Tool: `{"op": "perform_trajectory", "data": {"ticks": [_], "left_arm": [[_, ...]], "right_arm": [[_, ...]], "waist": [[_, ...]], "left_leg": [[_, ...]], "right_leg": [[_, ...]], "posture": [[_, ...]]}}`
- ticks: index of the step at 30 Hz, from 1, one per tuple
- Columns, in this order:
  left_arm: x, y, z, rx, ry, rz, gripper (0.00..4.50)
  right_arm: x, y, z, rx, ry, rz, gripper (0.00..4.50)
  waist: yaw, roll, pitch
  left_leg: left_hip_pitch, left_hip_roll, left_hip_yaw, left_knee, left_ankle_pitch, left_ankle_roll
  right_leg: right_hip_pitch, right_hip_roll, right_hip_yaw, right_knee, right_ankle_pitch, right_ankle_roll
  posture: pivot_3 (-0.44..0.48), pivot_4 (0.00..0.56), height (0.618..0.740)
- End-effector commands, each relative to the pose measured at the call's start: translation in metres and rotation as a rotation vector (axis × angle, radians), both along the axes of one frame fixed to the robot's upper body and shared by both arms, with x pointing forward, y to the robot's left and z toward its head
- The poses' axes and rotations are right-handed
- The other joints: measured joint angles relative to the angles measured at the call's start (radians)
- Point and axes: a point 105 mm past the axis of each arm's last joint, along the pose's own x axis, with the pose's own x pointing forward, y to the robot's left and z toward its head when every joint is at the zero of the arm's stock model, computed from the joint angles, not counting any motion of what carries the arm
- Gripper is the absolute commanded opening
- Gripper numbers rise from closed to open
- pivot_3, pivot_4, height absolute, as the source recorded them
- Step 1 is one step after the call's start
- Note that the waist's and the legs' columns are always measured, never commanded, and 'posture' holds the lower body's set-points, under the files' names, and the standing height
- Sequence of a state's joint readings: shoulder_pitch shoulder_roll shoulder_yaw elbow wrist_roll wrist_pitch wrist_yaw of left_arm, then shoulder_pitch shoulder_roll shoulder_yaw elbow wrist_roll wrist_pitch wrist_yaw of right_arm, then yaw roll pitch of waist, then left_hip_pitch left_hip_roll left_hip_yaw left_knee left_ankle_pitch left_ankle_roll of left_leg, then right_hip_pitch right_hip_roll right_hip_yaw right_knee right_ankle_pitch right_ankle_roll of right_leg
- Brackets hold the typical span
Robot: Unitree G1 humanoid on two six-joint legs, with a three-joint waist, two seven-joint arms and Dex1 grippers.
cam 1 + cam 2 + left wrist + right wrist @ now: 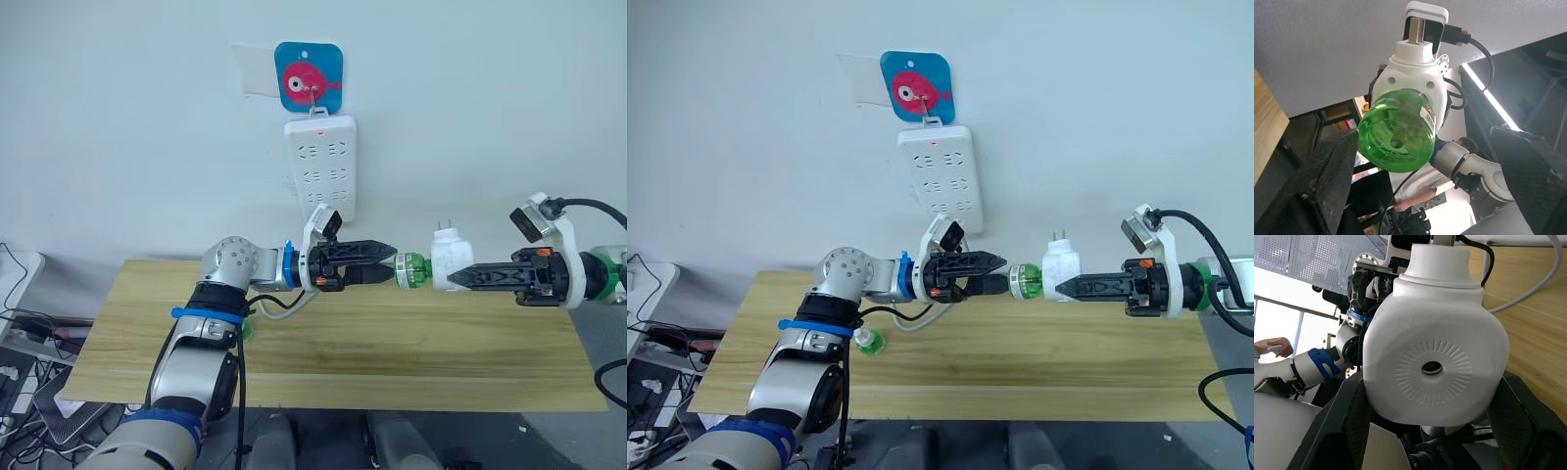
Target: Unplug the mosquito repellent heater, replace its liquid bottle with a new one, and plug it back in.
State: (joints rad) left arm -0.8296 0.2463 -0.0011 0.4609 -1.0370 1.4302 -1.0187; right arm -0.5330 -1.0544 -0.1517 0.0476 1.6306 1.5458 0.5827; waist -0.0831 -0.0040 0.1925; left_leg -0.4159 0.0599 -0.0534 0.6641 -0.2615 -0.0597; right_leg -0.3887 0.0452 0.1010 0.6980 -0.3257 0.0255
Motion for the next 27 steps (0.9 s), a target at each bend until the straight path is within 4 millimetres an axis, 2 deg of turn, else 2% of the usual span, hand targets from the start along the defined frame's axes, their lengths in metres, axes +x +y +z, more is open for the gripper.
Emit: {"op": "perform_trajectory", "data": {"ticks": [1,4,7,9,11,15,16,19,22,27], "left_arm": [[0.002,0.011,0.011,-0.017,-0.071,0.033,4.49],[-0.007,0.021,0.007,0.041,-0.259,0.043,4.49],[-0.017,0.022,0.007,0.063,-0.538,0.057,4.49],[-0.018,0.020,0.000,0.087,-0.759,0.080,4.49],[-0.012,0.015,-0.009,0.090,-1.078,0.149,4.49],[0.000,0.003,-0.006,0.026,-1.651,0.373,4.49],[-0.002,0.001,-0.004,-0.016,-1.783,0.392,4.49],[-0.004,-0.004,0.001,-0.119,-2.070,0.451,4.49],[-0.002,-0.007,0.005,-0.186,-2.252,0.492,4.49],[0.004,-0.013,0.010,-0.235,-2.353,0.549,4.49]], "right_arm": [[0.002,-0.009,0.011,0.036,-0.033,-0.040,2.97],[0.004,-0.017,0.013,0.049,-0.027,-0.082,2.97],[0.005,-0.024,0.015,0.064,-0.022,-0.109,2.97],[0.005,-0.027,0.015,0.074,-0.018,-0.122,2.97],[0.007,-0.028,0.015,0.088,-0.012,-0.132,2.97],[0.008,-0.027,0.016,0.112,-0.007,-0.134,2.97],[0.008,-0.027,0.016,0.116,-0.006,-0.131,2.97],[0.008,-0.023,0.018,0.129,-0.006,-0.116,2.97],[0.006,-0.018,0.020,0.141,-0.006,-0.094,2.97],[0.006,-0.009,0.023,0.162,-0.012,-0.072,2.97]], "waist": [[0.000,0.000,0.000],[-0.002,0.000,0.000],[0.001,0.000,0.000],[0.005,0.000,0.000],[0.014,0.000,0.000],[0.034,0.000,0.000],[0.037,0.000,0.000],[0.043,0.000,0.000],[0.046,0.000,0.000],[0.045,0.000,0.000]], "left_leg": [[0.000,0.000,0.000,0.000,0.000,0.000],[0.000,0.000,0.000,0.000,0.000,0.000],[0.001,0.001,0.001,-0.001,0.000,-0.001],[0.001,0.001,0.001,-0.001,0.001,-0.002],[0.001,0.000,0.001,-0.001,0.002,-0.003],[0.002,-0.002,0.003,0.000,0.002,-0.003],[0.001,-0.003,0.003,0.001,0.002,-0.003],[0.001,-0.005,0.004,0.000,0.001,-0.002],[0.000,-0.006,0.003,0.000,-0.001,0.001],[-0.001,-0.012,0.003,0.000,-0.001,0.002]], "right_leg": [[0.000,0.000,0.000,0.000,0.000,0.000],[0.000,0.000,0.000,0.000,0.000,0.000],[0.000,0.000,0.001,0.000,0.000,0.000],[0.000,0.000,0.001,0.000,0.000,0.000],[0.001,-0.001,0.000,0.000,0.000,0.000],[0.002,-0.003,0.002,-0.001,0.001,0.000],[0.001,-0.004,0.002,-0.001,0.002,0.000],[0.001,-0.005,0.003,-0.001,0.002,0.000],[0.001,-0.007,0.003,-0.001,0.002,0.000],[0.001,-0.011,0.003,-0.001,0.002,0.002]], "posture": [[-0.072,0.172,0.740],[-0.072,0.171,0.740],[-0.071,0.171,0.740],[-0.066,0.170,0.740],[-0.065,0.171,0.740],[-0.064,0.173,0.740],[-0.066,0.175,0.740],[-0.068,0.175,0.740],[-0.069,0.174,0.740],[-0.074,0.174,0.740]]}}
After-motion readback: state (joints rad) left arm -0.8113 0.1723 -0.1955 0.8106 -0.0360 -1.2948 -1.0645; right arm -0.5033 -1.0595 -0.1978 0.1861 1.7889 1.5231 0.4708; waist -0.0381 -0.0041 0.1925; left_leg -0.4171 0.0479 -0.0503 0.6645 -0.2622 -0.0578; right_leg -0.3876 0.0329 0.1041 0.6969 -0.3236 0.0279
